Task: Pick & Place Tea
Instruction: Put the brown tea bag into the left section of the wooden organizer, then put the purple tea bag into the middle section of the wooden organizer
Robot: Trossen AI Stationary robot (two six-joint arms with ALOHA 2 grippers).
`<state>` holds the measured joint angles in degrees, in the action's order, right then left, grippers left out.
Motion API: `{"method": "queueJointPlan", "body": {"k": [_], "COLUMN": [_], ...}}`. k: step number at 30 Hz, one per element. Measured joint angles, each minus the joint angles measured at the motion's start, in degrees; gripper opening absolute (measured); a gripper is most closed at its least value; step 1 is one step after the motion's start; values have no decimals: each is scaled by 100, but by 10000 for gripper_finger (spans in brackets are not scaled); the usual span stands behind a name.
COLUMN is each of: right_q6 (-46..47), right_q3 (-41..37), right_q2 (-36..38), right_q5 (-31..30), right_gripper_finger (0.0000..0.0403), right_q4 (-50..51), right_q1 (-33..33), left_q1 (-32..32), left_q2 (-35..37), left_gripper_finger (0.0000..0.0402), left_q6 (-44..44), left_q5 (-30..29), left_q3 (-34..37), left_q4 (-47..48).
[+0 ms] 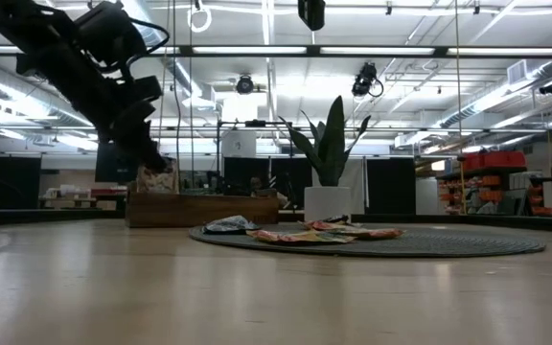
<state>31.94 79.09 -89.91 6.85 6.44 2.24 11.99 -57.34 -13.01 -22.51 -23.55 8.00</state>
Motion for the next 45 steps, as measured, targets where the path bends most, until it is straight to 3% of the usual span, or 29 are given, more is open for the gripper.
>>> {"method": "queueJointPlan", "body": {"k": [7,21,27,34,39,45], "right_q6": [-6,-120,-192,-221,-732,-400], "right_q3": [-2,-2,-2,-51,-618,-920], "right_q2": [0,0,0,0,-15,-638], "right_q5": [0,-24,-838,-1822,-1397,-1340], "right_gripper_finger": [148,148,148,148,170,233], "right_q4": [35,204,1245,2840,1992,947], "right_q1": [0,0,2,92,156,76], "left_q1": [11,11,0,-249,-668,-1009], "left_q2": [0,0,184,238,238,238], "left_gripper_finger": [37,171,204,208,209,209], "left_q6": [-135,-200,-107,-587,-872,-1039], "left_q5": [-10,-8,-8,-10,-13,-42], "left_q3": [74,-10,-867,-2214,-2582,-2608], "left_q4": [-59,20,622,1359,1317,1394]}}
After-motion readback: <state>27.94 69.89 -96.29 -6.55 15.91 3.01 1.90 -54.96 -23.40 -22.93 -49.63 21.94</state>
